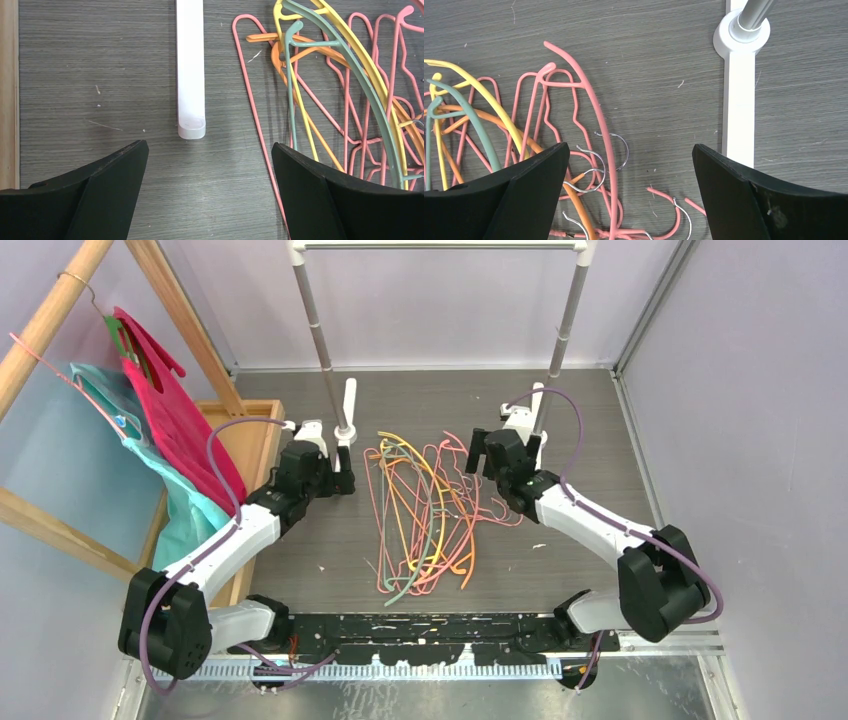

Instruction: Organize the hangers

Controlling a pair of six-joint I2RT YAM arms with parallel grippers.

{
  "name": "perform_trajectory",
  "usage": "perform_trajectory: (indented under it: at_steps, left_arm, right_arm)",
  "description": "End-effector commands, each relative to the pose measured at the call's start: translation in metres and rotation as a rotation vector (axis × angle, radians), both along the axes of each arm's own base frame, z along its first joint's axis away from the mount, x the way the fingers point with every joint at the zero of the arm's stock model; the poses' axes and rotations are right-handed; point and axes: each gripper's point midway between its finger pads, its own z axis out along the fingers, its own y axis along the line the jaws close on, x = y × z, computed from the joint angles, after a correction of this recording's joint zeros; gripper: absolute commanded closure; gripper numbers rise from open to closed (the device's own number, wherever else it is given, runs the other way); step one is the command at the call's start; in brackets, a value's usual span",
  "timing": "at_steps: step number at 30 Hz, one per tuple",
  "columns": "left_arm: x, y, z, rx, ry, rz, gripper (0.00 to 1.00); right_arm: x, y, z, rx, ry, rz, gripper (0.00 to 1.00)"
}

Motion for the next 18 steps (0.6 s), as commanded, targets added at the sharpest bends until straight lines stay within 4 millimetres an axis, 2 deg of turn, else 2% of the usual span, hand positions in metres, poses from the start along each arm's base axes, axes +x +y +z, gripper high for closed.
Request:
perform_trajectory:
  at_steps: [1, 7, 11, 15, 18]
  left_arm:
    - [0.006, -0.001, 0.013, -0.008, -0.035, 0.003, 0.02]
    - [0.005, -0.001, 0.014, -0.008, -0.033, 0.002, 0.02]
    - [0.004, -0.002, 0.014, -0.013, -0.032, -0.005, 0.02]
    - [0.003, -0.006, 0.012, -0.022, -0.023, -0.024, 0.02]
    - [-0.001, -0.011, 0.009, -0.036, -0.009, -0.044, 0.02]
  right_arm:
    - [0.007, -0.004, 0.031, 0.019, -0.095, -0.028, 0.0]
    - [-0.005, -0.002, 0.029, 0.037, -0.148, 0.045, 0.0]
    - [-0.012, 0.005, 0.033, 0.064, -0.199, 0.114, 0.0]
    - [-0.013, 0.015, 0.028, 0.059, -0.175, 0.179, 0.0]
    - [-0.014, 0.027, 0.022, 0.062, -0.147, 0.227, 0.08]
